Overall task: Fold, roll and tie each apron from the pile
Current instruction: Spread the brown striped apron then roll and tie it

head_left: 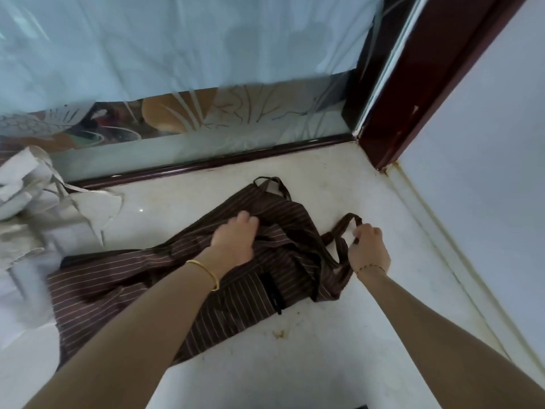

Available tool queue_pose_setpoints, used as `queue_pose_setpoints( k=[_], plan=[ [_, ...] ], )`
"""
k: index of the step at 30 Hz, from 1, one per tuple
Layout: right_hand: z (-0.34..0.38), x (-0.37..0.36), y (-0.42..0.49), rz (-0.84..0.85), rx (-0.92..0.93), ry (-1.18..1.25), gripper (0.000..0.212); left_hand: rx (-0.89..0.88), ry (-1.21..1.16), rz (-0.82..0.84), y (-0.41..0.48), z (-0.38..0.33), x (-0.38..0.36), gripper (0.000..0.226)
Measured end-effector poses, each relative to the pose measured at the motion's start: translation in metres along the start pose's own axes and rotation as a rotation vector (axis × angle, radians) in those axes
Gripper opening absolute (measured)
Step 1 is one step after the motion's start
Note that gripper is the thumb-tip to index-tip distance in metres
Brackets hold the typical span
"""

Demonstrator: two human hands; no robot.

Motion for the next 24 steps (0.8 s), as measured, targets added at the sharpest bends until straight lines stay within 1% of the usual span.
queue_pose_setpoints(
  k=[1,2,3,4,5,6,7,8,9,11,13,14,15,18,19,20,21,22,24],
  plan=[
    [-0.019,-0.005,-0.001,0.036,-0.087,-0.007,0.030,-0.020,-0.089,0.050,0.003,-0.020,-0.005,0.067],
    [-0.040,-0.011,-0.004,0.057,-0.191,0.018,0.032,-0.012,-0.120,0.073,0.004,-0.034,-0.008,0.072],
    [-0.061,-0.017,-0.008,0.081,-0.317,0.073,0.036,0.021,-0.112,0.043,0.004,-0.044,-0.008,0.074],
    [-0.077,-0.026,-0.015,0.123,-0.439,0.160,0.038,0.078,-0.094,-0.023,0.003,-0.046,-0.004,0.073],
    [-0.087,-0.038,-0.022,0.196,-0.525,0.264,0.034,0.151,-0.082,-0.104,0.000,-0.043,0.002,0.070],
    [-0.090,-0.053,-0.028,0.292,-0.577,0.355,0.025,0.225,-0.085,-0.167,-0.004,-0.039,0.008,0.064],
    [-0.089,-0.065,-0.035,0.380,-0.598,0.412,0.023,0.288,-0.099,-0.195,-0.007,-0.034,0.010,0.058],
    [-0.085,-0.074,-0.039,0.444,-0.587,0.426,0.028,0.340,-0.117,-0.166,-0.009,-0.027,0.008,0.052],
    [-0.081,-0.079,-0.042,0.484,-0.556,0.405,0.031,0.375,-0.135,-0.090,-0.011,-0.022,0.002,0.047],
    [-0.069,-0.083,-0.048,0.520,-0.468,0.260,0.033,0.378,-0.138,0.162,-0.012,-0.017,-0.024,0.036],
    [-0.060,-0.083,-0.051,0.514,-0.402,0.164,0.030,0.363,-0.085,0.366,-0.019,-0.014,-0.052,0.038],
    [-0.058,-0.081,-0.051,0.493,-0.403,0.207,0.028,0.367,-0.049,0.434,-0.023,-0.011,-0.064,0.045],
    [-0.056,-0.079,-0.047,0.458,-0.440,0.344,0.026,0.377,-0.016,0.487,-0.026,-0.008,-0.075,0.056],
    [-0.066,-0.061,-0.029,0.238,-0.738,1.085,0.021,0.390,0.036,0.561,-0.034,-0.004,-0.101,0.091],
    [-0.070,-0.048,-0.019,0.136,-0.776,1.287,0.021,0.380,0.067,0.560,-0.038,-0.005,-0.103,0.100],
    [-0.073,-0.028,-0.009,0.006,-0.772,1.425,0.021,0.356,0.116,0.543,-0.040,-0.006,-0.103,0.105],
    [-0.075,-0.002,-0.003,-0.137,-0.757,1.500,0.022,0.331,0.165,0.514,-0.042,-0.008,-0.101,0.107],
    [-0.078,0.021,0.001,-0.275,-0.726,1.521,0.020,0.310,0.202,0.479,-0.044,-0.010,-0.099,0.106],
    [-0.074,0.066,0.003,-0.493,-0.613,1.546,0.012,0.284,0.258,0.431,-0.047,-0.014,-0.095,0.108]
  ],
)
Point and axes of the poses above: each hand's wrist, its own y-axis towards the middle knuckle, its own x-axis out of the back of the hand, z = x × y, the point moved 10 cm from there along y, towards the middle knuckle, and after that the axes turned 4 degrees about y, right-handed, at the moved point
